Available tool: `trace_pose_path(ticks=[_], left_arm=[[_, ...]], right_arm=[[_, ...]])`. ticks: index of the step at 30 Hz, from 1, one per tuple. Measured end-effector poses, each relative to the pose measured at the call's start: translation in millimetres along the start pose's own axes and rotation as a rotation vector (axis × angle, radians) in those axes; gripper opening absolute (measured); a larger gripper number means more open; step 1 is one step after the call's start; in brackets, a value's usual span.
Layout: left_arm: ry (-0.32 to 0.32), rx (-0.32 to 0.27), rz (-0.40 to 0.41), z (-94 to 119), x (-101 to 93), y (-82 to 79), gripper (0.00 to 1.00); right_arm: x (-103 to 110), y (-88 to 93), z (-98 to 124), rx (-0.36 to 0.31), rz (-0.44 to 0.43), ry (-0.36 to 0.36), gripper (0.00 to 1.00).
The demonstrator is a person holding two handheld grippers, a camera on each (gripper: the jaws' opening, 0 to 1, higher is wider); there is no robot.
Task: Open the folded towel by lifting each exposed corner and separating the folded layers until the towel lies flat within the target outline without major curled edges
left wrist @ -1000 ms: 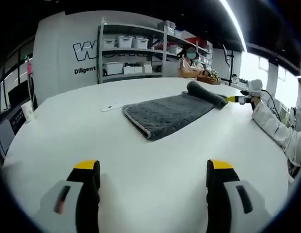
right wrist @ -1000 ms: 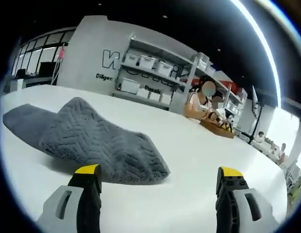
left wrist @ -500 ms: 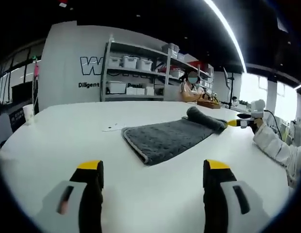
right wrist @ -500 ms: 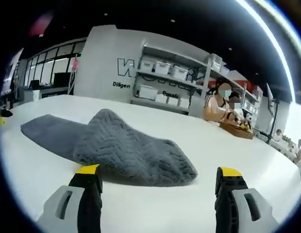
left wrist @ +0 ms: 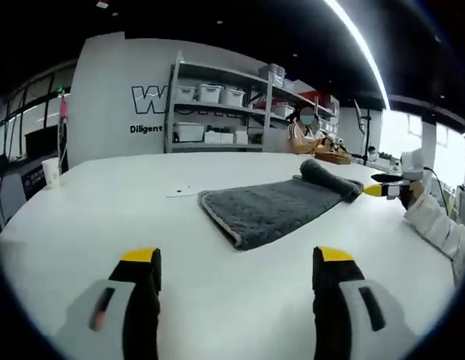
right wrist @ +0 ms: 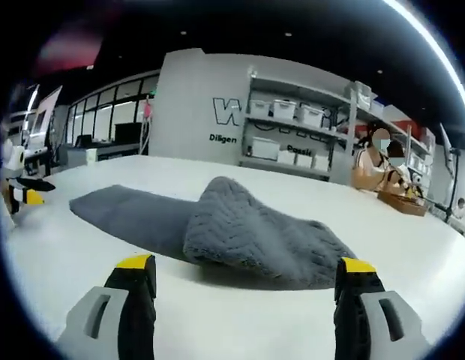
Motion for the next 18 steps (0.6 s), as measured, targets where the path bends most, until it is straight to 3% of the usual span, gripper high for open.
trace_pose_path(ticks=[8, 13, 14, 18], left_arm=[[-0.002, -0.022, -0.014, -7, -7.8, 1.6, 0.81], [-0.012, -0.056, -0.013, -11, -10.2, 0.5, 0.76], [-0.014, -0.065, -0.018, -13, -10.8, 0.6, 0.74], [-0.021, -0.063, -0.013, -17, -11.4, 4.5, 0.69]], right_arm=[[29, 8.6, -18, 0.069, 0.051, -0.091, 0.99], [44, 9.4, -24, 0.074, 0.069, -0.133, 0.99], [52, 7.5, -26, 0.061, 0.073, -0.18, 0.99], [63, 7.2, -27, 0.052, 0.064, -0.215, 0.99]])
Point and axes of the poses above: the point that each gripper's makers call its tool centre point, and the gripper's own axes: z roughly backward along the fingers, x roughly to its left, y roughly out of its underside, the point moved 6 cm from there along z, roughly backward along the fingers, and after that the axes turned 15 degrees about -y, right-handed, at the moved point
